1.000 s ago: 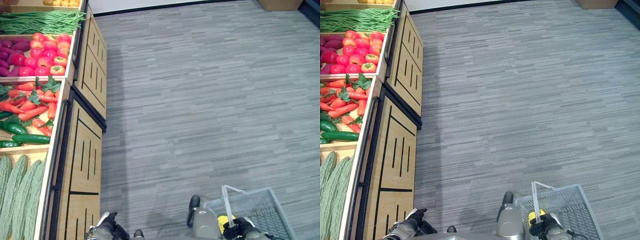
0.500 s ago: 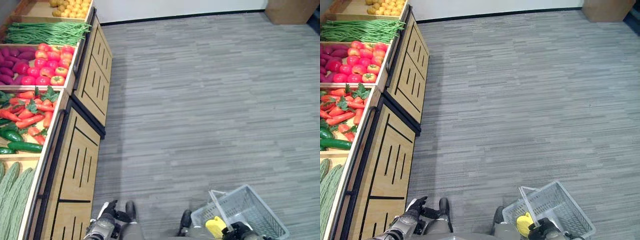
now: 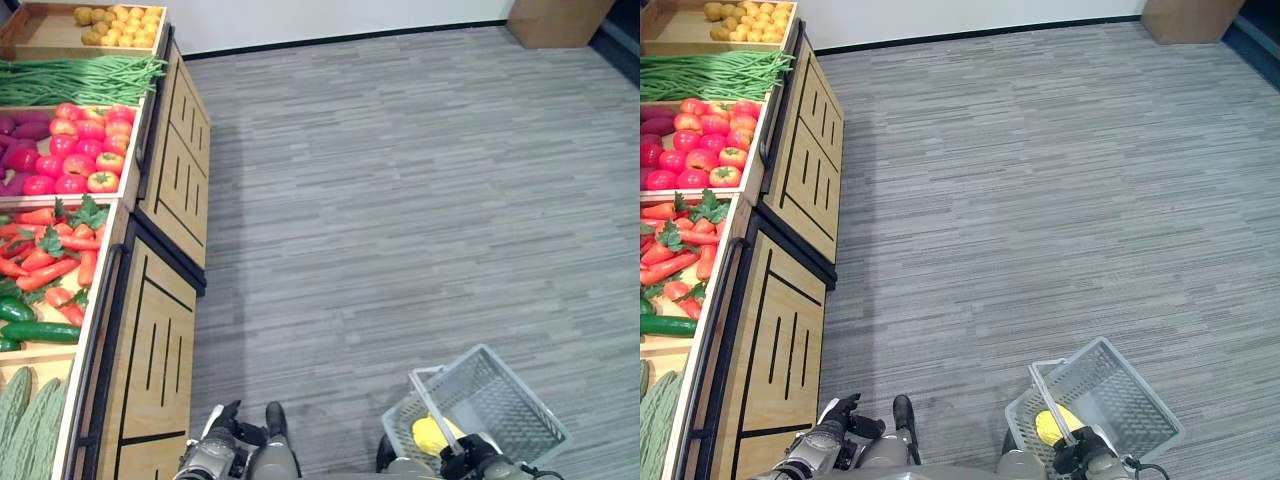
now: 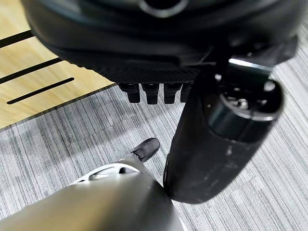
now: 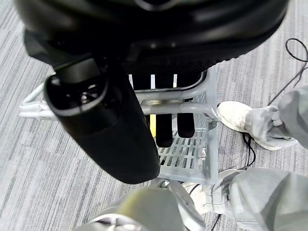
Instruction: Get the vegetables into the basket
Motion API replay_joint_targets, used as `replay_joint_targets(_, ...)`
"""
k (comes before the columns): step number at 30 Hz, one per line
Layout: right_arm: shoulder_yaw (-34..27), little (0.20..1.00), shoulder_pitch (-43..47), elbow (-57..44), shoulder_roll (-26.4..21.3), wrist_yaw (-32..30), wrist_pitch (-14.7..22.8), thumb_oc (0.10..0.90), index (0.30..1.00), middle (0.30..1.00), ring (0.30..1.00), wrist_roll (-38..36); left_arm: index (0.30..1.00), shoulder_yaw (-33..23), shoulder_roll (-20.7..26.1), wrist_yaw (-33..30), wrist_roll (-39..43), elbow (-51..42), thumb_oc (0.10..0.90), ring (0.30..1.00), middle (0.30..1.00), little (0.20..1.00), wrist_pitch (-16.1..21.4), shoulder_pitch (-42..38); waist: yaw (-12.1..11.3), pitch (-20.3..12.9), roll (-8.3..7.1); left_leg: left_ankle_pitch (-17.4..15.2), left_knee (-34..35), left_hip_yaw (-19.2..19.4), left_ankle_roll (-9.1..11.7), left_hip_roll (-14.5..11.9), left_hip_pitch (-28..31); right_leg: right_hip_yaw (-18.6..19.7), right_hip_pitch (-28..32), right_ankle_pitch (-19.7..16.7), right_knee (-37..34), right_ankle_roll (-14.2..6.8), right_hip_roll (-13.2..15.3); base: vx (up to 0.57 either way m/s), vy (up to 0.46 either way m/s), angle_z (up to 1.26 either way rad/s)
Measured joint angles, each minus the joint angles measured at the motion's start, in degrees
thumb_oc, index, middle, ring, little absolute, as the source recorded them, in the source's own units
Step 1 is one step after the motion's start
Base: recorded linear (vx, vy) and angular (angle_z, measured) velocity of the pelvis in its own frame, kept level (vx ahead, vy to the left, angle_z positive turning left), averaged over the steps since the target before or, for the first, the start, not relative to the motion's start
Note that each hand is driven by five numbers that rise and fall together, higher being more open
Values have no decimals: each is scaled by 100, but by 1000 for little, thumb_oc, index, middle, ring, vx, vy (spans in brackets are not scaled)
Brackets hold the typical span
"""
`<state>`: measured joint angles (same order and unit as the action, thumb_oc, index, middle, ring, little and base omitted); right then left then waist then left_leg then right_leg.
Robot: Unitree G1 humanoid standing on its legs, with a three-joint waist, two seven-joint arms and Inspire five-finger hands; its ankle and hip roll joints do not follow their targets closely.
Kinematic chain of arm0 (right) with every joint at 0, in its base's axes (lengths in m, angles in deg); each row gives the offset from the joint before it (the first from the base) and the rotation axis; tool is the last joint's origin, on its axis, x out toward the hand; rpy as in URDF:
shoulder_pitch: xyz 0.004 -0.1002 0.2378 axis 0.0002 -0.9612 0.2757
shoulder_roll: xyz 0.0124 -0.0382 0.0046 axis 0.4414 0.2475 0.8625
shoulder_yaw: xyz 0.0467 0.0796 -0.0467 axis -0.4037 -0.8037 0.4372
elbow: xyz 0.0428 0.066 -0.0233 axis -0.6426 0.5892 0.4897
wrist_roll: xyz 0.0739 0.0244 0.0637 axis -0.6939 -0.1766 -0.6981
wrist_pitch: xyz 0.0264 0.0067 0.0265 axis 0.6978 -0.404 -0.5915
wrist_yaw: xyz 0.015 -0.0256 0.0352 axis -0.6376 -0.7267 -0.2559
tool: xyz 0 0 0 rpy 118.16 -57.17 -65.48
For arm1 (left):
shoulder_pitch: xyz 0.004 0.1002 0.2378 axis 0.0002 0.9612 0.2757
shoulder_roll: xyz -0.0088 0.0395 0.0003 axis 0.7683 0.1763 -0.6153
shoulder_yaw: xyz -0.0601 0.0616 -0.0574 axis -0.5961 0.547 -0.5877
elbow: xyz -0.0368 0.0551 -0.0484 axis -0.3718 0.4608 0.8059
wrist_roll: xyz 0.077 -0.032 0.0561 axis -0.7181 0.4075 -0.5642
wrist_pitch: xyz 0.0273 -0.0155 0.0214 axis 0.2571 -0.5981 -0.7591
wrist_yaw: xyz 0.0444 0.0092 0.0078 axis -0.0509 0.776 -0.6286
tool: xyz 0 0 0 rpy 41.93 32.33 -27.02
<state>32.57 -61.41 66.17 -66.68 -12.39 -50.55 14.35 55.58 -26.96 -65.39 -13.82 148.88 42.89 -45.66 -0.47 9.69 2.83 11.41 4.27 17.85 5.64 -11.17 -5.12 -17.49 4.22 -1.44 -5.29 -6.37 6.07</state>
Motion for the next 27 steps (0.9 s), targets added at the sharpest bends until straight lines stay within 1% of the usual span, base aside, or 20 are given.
replay_joint_targets(1, -45, 300, -23, -12, -3, -1, 0, 400, 300, 300, 300, -1, 1000, -6, 12, -1, 0, -3, 900, 1000, 1000, 1000, 1, -4, 8, 2, -47, -120, -19, 24, -17, 59, -1, 13, 3, 8, 15, -33, 57, 102, 138, -8)
replay_joint_targets(2, -67, 300, -34, -2, -1, 11, -10, 400, 300, 300, 300, -2, 1000, -11, 32, -1, 0, -2, 900, 1000, 1000, 1000, 0, 2, -1, -20, -108, -170, -18, 75, -61, 132, -1, 46, -24, -55, 30, -83, 138, 94, 154, -9)
replay_joint_targets(6, -98, 300, -59, 3, 63, 32, -13, 400, 300, 300, 300, 3, 1000, -2, 109, 7, -23, -4, 900, 1000, 1000, 1000, -5, 26, -7, -94, -292, -310, -7, 251, -211, 363, 30, 142, -82, -89, 51, -186, 341, 74, 195, -15)
replay_joint_targets(7, -98, 300, -52, 0, 66, 49, -17, 400, 300, 300, 300, 9, 1000, -2, 123, 18, -35, 2, 900, 1000, 1000, 1000, -17, 30, -13, -102, -331, -315, 74, 315, -235, 408, 97, 182, -140, -65, 145, -230, 397, 37, 136, -14)
replay_joint_targets(8, -110, 300, -63, -18, 105, 62, -15, 400, 300, 300, 300, 9, 1000, -3, 178, 39, -83, 9, 900, 1000, 1000, 1000, -24, 28, 42, -110, -428, -361, 73, 328, -280, 481, 114, 188, -169, -78, 225, -264, 466, 80, 271, -17)
replay_joint_targets(11, -184, 300, -35, 13, 183, 99, -17, 400, 300, 300, 300, 7, 1000, -3, 275, 77, -134, 41, 900, 1000, 1000, 1000, -22, 19, 27, -119, -565, -478, 76, 415, -340, 509, 212, 195, -338, -51, 667, -300, 561, 40, 161, -13)
replay_joint_targets(13, -238, 300, 15, -13, 185, 129, 6, 400, 300, 300, 300, -6, 1000, -4, 317, 99, -133, 129, 900, 1000, 1000, 1000, -22, -5, 12, -103, -620, -600, 79, 537, -405, 533, 320, 204, -661, 2, 1455, -346, 709, 68, 238, -24)
replay_joint_targets(14, -341, 300, 53, -15, 157, 93, 24, 400, 300, 300, 300, -4, 1000, 38, 293, 110, -137, 218, 900, 1000, 1000, 1000, -34, -70, 53, -5, -565, -690, 99, 549, -509, 533, 425, 128, -882, 12, 2157, -361, 820, 196, 124, 0)
replay_joint_targets(15, -444, 300, 56, -21, 124, 29, 22, 400, 300, 300, 300, -49, 1000, 60, 305, 124, -143, 248, 900, 1000, 1000, 1000, -72, -50, 134, 3, -558, -814, 114, 484, -585, 557, 591, 197, -1293, -56, 3132, -404, 1071, 205, 122, 7)
replay_joint_targets(16, -462, 300, 41, -23, 107, 53, 21, 400, 300, 300, 300, -67, 1000, 129, 344, 123, -157, 250, 900, 1000, 1000, 1000, -87, -85, 146, 20, -585, -882, 117, 471, -591, 601, 682, 329, -1562, -15, 3585, -527, 1215, 310, -16, 6)
replay_joint_targets(17, -476, 300, 0, -68, 133, 64, 40, 400, 300, 300, 300, -99, 1000, 249, 415, 123, -241, 307, 900, 1000, 1000, 1000, -121, -125, 142, 28, -637, -913, 117, 459, -644, 646, 713, 332, -1749, 154, 3580, -561, 1314, 249, -121, 11)
replay_joint_targets(19, -450, 300, -92, -144, 237, 73, 44, 400, 300, 300, 300, -215, 1000, 281, 512, 135, -259, 322, 900, 1000, 1000, 1000, -132, -128, 215, 4, -747, -944, 115, 342, -668, 770, 699, 345, -1875, 111, 2766, -611, 1420, 269, -110, 37)
replay_joint_targets(20, -446, 300, -97, -136, 299, 90, 38, 400, 300, 300, 300, -229, 1000, 271, 562, 130, -360, 358, 900, 1000, 1000, 1000, -134, -71, 329, 16, -811, -938, 116, 216, -756, 891, 685, 514, -1772, -62, 1824, -707, 1426, 190, -53, 54)
replay_joint_targets(21, -455, 300, -111, -120, 343, 102, 33, 400, 300, 300, 300, -239, 1000, 274, 564, 132, -363, 355, 900, 1000, 1000, 1000, -133, -65, 350, 38, -809, -936, 115, 164, -805, 923, 723, 468, -1771, -215, 1552, -659, 1430, 261, -101, 53)
replay_joint_targets(22, -448, 300, -185, -76, 382, 93, 32, 400, 300, 300, 300, -270, 1000, 274, 507, 120, -366, 356, 900, 1000, 1000, 1000, -131, -47, 443, 69, -783, -998, 112, 26, -786, 917, 778, 832, -1811, -409, 999, -724, 1233, 152, -79, 37)
replay_joint_targets(23, -451, 300, -193, -86, 411, 122, 40, 400, 300, 300, 300, -277, 1000, 279, 503, 109, -379, 401, 900, 1000, 1000, 1000, -146, -47, 472, 81, -750, -1002, 114, -52, -784, 903, 778, 970, -1802, -518, 665, -691, 1163, 210, -122, 53)
replay_joint_targets(24, -501, 300, -201, -131, 457, 118, 50, 400, 300, 300, 300, -330, 1000, 273, 522, 97, -433, 490, 900, 1000, 1000, 1000, -156, -34, 575, 131, -720, -1010, 113, -162, -776, 880, 801, 971, -1865, -814, 241, -652, 1122, 162, -93, 57)
replay_joint_targets(25, -587, 300, -202, -120, 490, 134, 50, 400, 300, 300, 300, -373, 1000, 268, 515, 98, -479, 506, 900, 1000, 1000, 1000, -142, -5, 605, 131, -724, -1051, 114, -221, -706, 848, 825, 875, -1914, -984, 69, -641, 1109, 169, -119, 71)
replay_joint_targets(26, -638, 300, -255, -132, 567, 144, 39, 400, 300, 300, 300, -452, 1000, 244, 549, 98, -487, 510, 900, 1000, 1000, 1000, -124, 92, 633, 112, -752, -1103, 116, -364, -585, 786, 923, 661, -1921, -1129, 77, -540, 1082, 102, -75, 54)
replay_joint_targets(27, -656, 300, -294, -116, 610, 146, 24, 400, 300, 300, 300, -454, 1000, 236, 565, 98, -490, 509, 900, 1000, 1000, 1000, -118, 135, 623, 82, -797, -1150, 116, -443, -497, 760, 982, 578, -1873, -1110, 120, -555, 1085, 111, -90, 75)
